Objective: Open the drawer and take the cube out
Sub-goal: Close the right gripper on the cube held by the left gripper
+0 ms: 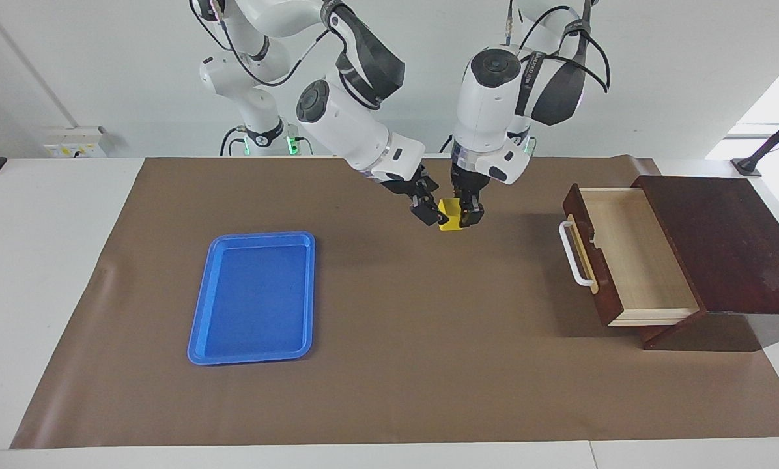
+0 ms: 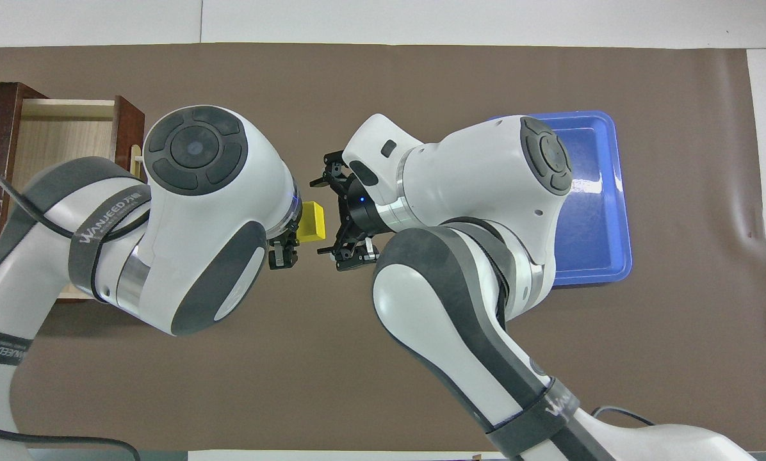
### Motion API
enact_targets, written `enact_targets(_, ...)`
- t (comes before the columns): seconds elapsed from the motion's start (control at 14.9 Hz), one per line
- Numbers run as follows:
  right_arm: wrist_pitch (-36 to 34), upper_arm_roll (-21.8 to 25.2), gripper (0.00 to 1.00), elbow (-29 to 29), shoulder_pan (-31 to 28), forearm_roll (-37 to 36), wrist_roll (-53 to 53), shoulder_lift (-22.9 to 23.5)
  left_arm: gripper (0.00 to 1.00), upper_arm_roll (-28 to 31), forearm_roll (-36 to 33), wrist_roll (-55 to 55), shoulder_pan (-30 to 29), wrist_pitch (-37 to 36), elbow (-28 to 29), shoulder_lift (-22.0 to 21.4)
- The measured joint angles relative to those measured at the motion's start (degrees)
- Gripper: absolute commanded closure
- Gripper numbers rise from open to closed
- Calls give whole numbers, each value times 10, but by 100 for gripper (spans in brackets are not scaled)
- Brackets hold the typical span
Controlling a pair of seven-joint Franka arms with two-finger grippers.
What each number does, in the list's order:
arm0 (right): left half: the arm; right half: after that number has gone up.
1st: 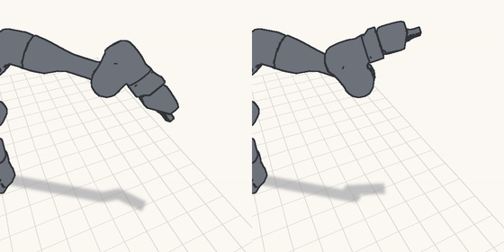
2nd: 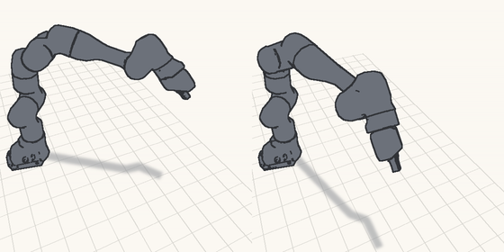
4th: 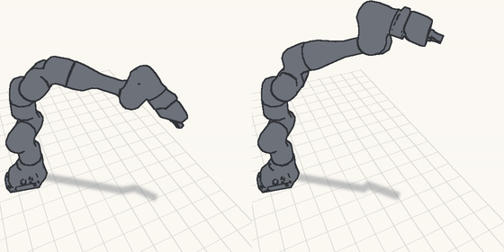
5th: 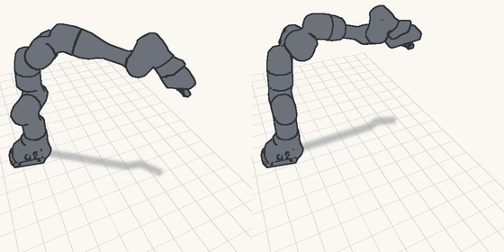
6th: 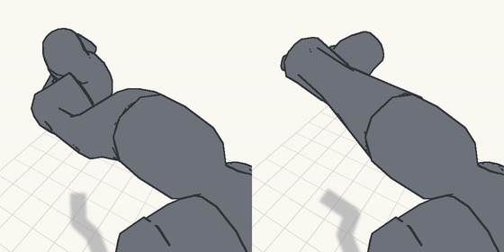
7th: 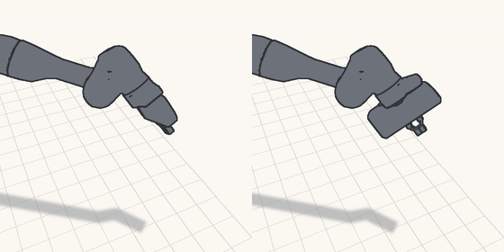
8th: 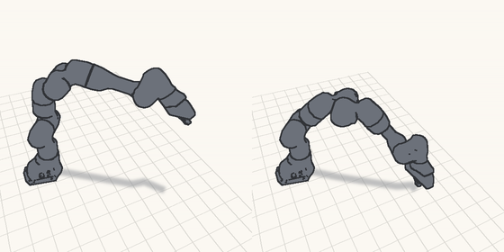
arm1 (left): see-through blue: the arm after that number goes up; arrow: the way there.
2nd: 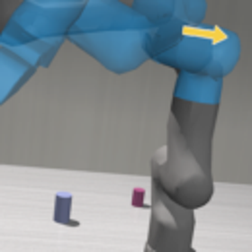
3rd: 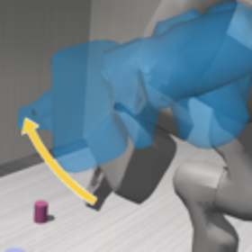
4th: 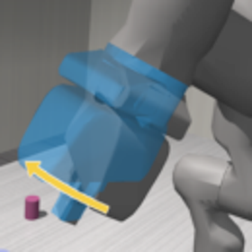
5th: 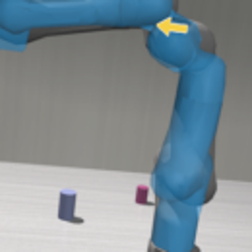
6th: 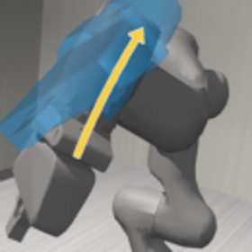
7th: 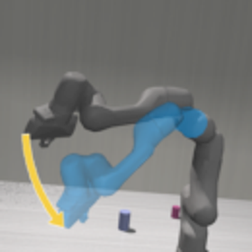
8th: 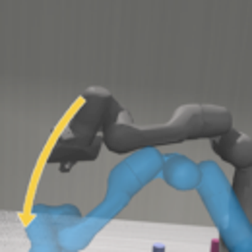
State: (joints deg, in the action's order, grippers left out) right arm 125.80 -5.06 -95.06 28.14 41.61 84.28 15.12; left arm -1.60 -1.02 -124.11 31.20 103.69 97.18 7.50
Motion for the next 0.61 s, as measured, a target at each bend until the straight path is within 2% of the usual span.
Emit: enact_targets(0.61,8,-3,0,-26,1,29,0,-4,100,0,0,-1,1,-1,-2,-1)
